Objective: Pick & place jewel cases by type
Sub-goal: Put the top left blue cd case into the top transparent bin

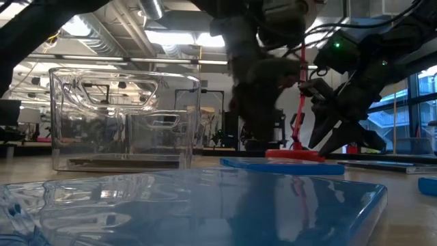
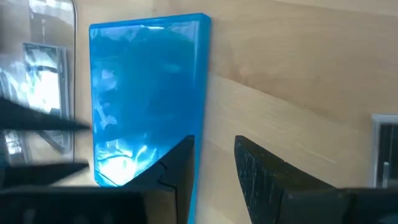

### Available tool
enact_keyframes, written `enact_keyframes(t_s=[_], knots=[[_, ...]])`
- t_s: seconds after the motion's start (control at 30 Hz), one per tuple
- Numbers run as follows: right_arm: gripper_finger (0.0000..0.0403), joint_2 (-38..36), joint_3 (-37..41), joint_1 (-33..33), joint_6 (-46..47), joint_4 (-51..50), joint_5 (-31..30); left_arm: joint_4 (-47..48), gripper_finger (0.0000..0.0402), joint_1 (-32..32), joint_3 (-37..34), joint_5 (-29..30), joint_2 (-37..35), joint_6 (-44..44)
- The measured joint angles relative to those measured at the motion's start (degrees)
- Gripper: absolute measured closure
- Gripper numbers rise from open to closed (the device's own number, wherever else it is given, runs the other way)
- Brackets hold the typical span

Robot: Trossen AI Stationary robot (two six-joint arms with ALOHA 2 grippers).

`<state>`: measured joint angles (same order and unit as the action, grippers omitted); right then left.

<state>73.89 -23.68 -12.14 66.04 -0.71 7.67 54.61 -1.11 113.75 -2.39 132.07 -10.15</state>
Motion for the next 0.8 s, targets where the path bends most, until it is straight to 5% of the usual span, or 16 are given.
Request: enact_keyframes(t_s=[0.27,0.8], knots=[[0.0285,0.0,0.0,0.0,-0.5,0.0,0.1,10.2,0.0218,-1.3,0.0,-0.1,0.0,-2.6],[0.0285,0.0,0.0,0.0,-0.5,0.2,2.8,8.6,0.0213,-1.6,-7.4,-0.3,0.0,-5.6]])
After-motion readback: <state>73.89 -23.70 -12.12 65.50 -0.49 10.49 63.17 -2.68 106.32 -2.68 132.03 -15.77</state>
